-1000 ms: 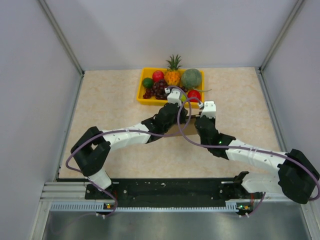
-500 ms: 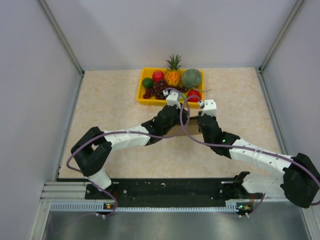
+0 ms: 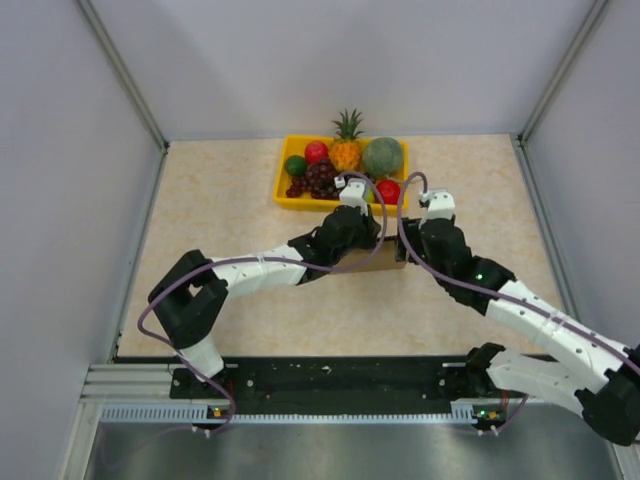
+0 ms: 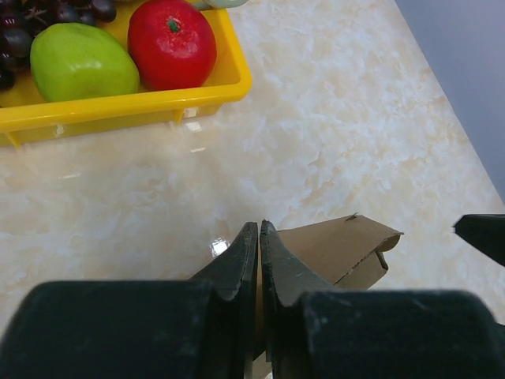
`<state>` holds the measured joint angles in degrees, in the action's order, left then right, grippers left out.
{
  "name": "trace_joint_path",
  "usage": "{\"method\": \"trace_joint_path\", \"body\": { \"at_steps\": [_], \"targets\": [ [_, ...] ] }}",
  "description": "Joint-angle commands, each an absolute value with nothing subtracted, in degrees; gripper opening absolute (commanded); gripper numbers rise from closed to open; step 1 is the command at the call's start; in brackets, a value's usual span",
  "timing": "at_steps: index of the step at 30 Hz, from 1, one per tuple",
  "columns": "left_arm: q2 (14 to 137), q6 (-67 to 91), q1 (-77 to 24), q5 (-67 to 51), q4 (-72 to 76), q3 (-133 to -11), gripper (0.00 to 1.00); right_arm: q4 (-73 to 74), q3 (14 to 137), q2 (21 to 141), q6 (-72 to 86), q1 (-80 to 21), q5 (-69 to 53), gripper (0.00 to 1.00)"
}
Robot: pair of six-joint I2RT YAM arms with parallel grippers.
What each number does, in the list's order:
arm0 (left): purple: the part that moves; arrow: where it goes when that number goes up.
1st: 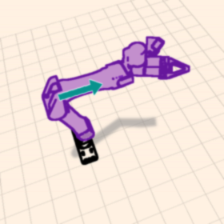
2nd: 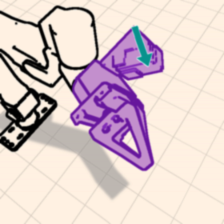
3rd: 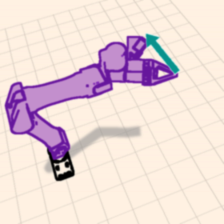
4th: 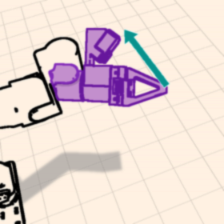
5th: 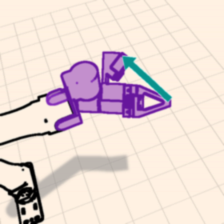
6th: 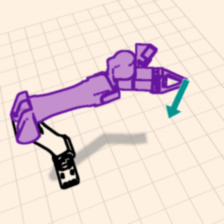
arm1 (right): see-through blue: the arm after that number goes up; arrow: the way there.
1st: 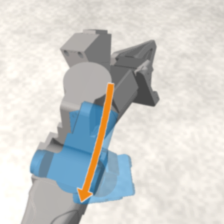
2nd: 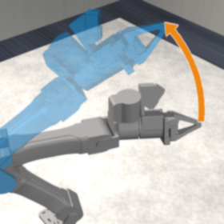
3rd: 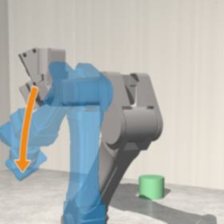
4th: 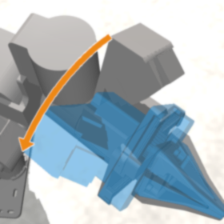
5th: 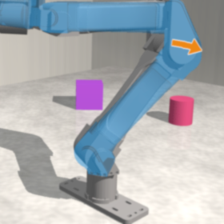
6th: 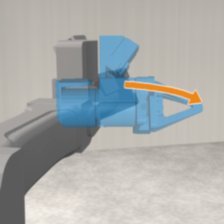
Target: Fold the paper box
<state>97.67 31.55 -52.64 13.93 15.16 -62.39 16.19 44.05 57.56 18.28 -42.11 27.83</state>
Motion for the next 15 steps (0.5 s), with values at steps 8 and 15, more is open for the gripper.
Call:
{"method": "trace_joint_path", "body": {
  "at_steps": [8,15],
  "targets": [
    [101.34,31.99,-53.0,11.16,5.98,-63.28,0.09,24.98,39.12,47.99,44.53,-29.89,1.78,0.62],
    [101.34,31.29,-53.0,10.2,5.1,-63.98,0.09,8.83,27.88,47.2,57.99,-24.44,-7.2,0.54]
  ]
}}
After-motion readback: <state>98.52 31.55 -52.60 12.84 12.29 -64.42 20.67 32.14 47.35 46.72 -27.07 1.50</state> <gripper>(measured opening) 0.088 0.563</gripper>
